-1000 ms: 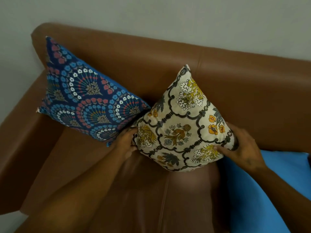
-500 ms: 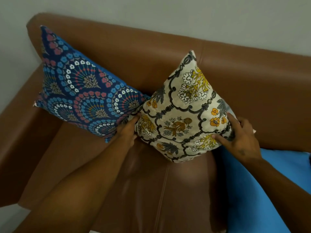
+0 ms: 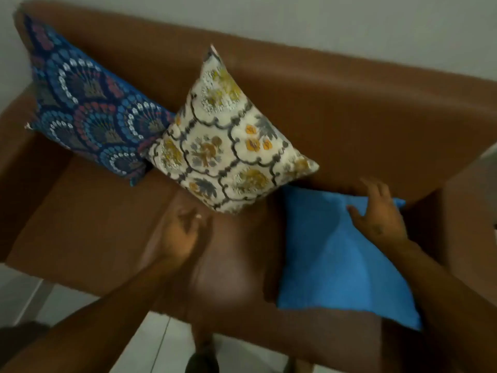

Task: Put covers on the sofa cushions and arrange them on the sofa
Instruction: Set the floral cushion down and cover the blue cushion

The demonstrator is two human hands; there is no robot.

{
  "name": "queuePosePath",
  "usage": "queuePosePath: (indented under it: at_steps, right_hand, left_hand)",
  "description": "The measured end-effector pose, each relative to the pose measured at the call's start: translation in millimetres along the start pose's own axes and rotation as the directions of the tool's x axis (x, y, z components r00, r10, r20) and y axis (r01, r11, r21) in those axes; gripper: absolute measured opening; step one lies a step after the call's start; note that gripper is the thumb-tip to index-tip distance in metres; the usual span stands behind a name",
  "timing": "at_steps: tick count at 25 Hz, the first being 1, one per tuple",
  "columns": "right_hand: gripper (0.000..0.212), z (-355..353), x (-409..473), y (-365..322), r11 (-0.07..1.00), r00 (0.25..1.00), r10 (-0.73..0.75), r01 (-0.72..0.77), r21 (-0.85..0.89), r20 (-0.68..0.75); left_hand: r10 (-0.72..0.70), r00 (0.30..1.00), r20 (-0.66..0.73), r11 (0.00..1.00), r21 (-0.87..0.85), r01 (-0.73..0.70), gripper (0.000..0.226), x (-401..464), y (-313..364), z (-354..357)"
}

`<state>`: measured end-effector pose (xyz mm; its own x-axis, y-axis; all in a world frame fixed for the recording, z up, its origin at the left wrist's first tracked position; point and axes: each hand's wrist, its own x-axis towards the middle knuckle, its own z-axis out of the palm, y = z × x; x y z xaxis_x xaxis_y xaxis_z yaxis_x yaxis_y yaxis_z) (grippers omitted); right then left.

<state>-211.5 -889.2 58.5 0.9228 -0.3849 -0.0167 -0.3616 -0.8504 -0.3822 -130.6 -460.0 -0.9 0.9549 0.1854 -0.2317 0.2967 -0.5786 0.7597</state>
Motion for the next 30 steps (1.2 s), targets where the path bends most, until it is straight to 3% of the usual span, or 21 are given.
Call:
queuePosePath:
  at_steps: [1, 3, 5, 7, 9, 11, 15, 18, 20, 22, 24, 25, 26, 30]
  right_hand:
    - [0.072, -5.2, -8.3, 36.7, 0.998, 0.997, 0.022, -0.018, -0.062, 0.071]
    - [0.081, -11.5, -19.7, 110.6, 0.978, 0.955, 0.064, -0.002, -0.21, 0.288]
    - [0.091, -8.4, -18.2, 160.8, 0.963, 0.905, 0.101, 0.014, -0.268, 0.412]
    - [0.084, 6.3, -13.2, 190.5, 0.969, 0.909, 0.147, -0.055, -0.239, 0.389]
    - [0.064, 25.9, -8.9, 203.7, 0.973, 0.938, 0.169, -0.11, -0.205, 0.302]
    - [0.054, 46.4, -1.0, 213.2, 0.968, 0.96, 0.077, -0.008, -0.25, 0.268]
    - [0.066, 60.0, 13.2, 227.2, 0.971, 0.915, -0.148, 0.205, -0.119, 0.375]
    - [0.076, 36.1, 0.9, 219.7, 0.978, 0.941, -0.194, 0.208, -0.023, 0.277]
    - [0.087, 4.2, -10.7, 200.9, 0.977, 0.928, -0.195, 0.156, 0.144, 0.319]
    - [0.091, -26.1, -20.4, 189.0, 0.958, 0.927, -0.225, 0.155, 0.241, 0.299]
    - [0.084, -57.8, -29.3, 175.1, 0.93, 0.964, -0.201, 0.132, 0.342, 0.174]
    - [0.076, -65.9, -34.1, 169.8, 0.908, 0.978, -0.154, 0.082, 0.411, 0.144]
    - [0.064, -74.6, -33.1, 171.0, 0.881, 0.99, -0.114, 0.06, 0.469, 0.088]
    - [0.027, -99.0, -21.5, 177.8, 0.815, 0.997, 0.015, 0.034, 0.578, -0.08]
  left_hand:
    - [0.124, 0.981, 0.146, 0.985, 0.098, -0.139, 0.057, -48.0, -6.3, 13.0]
    - [0.343, 0.851, 0.399, 0.871, 0.205, -0.447, 0.079, -131.7, -15.6, 52.1]
    - [0.487, 0.672, 0.557, 0.637, 0.3, -0.71, 0.108, -176.0, -20.5, 94.0]
    - [0.461, 0.583, 0.669, 0.43, 0.406, -0.806, 0.126, -200.3, -20.1, 139.9]
    - [0.39, 0.587, 0.709, 0.384, 0.454, -0.804, 0.133, -203.9, -22.9, 183.1]
    - [0.375, 0.659, 0.652, 0.474, 0.476, -0.741, 0.135, -200.1, -22.4, 212.2]
    - [0.457, 0.734, 0.503, 0.683, 0.33, -0.652, 0.113, -193.0, -30.3, 230.2]
    - [0.364, 0.776, 0.516, 0.822, 0.213, -0.528, 0.105, -188.9, -17.0, 213.2]
    - [0.344, 0.767, 0.541, 0.896, 0.055, -0.44, 0.097, -172.8, 7.0, 188.0]
    - [0.272, 0.791, 0.548, 0.962, -0.148, -0.229, 0.077, -153.6, 39.1, 162.9]
    - [0.009, 0.871, 0.491, 0.957, -0.256, 0.135, 0.051, -124.5, 89.8, 137.5]
    - [-0.142, 0.847, 0.512, 0.907, -0.276, 0.319, 0.039, -110.3, 104.4, 132.8]
    - [-0.217, 0.813, 0.54, 0.867, -0.276, 0.415, 0.031, -95.5, 123.4, 126.8]
    - [-0.235, 0.702, 0.672, 0.877, -0.165, 0.451, 0.031, -53.3, 180.9, 124.4]
